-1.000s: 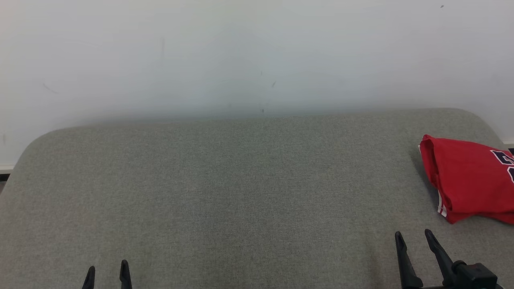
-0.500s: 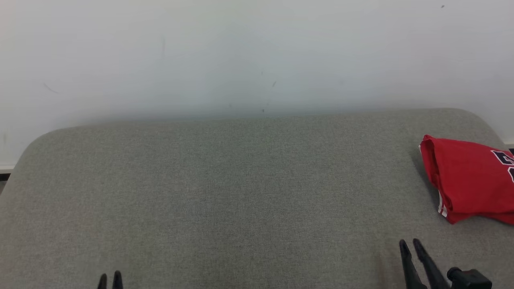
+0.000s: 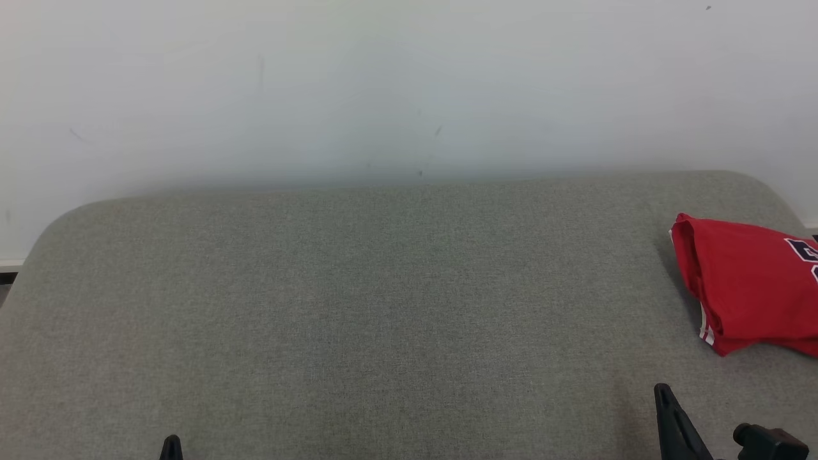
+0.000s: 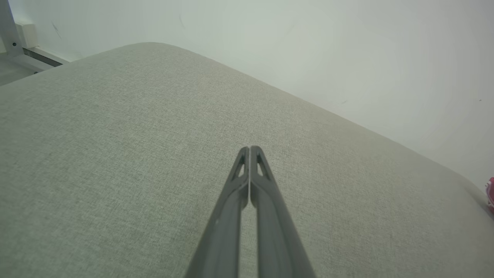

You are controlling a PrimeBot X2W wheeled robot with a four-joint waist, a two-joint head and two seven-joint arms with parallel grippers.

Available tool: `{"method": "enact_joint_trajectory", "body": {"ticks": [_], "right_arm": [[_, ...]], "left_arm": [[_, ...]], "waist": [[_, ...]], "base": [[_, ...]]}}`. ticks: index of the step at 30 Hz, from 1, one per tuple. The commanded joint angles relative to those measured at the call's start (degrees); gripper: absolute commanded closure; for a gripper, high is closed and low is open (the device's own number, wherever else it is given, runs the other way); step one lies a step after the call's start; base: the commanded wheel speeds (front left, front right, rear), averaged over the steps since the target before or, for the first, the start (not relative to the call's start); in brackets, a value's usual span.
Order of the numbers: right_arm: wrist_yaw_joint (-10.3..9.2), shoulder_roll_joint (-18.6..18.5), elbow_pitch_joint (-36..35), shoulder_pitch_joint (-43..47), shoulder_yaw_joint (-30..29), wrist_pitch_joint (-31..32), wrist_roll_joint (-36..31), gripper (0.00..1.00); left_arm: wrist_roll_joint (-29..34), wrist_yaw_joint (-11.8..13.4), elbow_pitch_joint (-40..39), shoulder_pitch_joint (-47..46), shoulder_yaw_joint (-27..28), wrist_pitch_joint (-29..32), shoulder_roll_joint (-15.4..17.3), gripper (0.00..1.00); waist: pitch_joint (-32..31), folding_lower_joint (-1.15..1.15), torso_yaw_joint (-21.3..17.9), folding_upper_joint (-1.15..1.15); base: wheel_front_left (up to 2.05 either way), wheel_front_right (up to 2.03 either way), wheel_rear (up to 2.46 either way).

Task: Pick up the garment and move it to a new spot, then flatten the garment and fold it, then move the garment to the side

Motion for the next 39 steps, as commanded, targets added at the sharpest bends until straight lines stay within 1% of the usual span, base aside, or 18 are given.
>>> {"method": "enact_joint_trajectory", "body": {"ticks": [1,17,39], "right_arm": [[-0.01,-0.06,-1.05,-1.53,-0.46,0.37,1.85,1.0],[-0.03,0.98,-1.7,-3.2,-2.14,4.08,15.99,1.0],[-0.05,2.17,-2.36,-5.05,-4.08,8.38,31.74,1.0]], "left_arm": [[-1.9,-0.17,-0.84,-1.63,0.09,0.3,0.18,1.0],[-16.19,-0.38,-0.62,-4.12,0.06,4.0,0.24,1.0],[-32.07,-0.54,-0.15,-7.04,0.19,8.28,0.3,1.0]], "waist": [[0.02,0.0,0.01,0.0],[0.46,0.0,0.25,0.0],[1.06,0.0,0.57,0.0]], "base": [[0.0,0.0,0.0],[0.0,0.0,0.0],[0.0,0.0,0.0]]}}
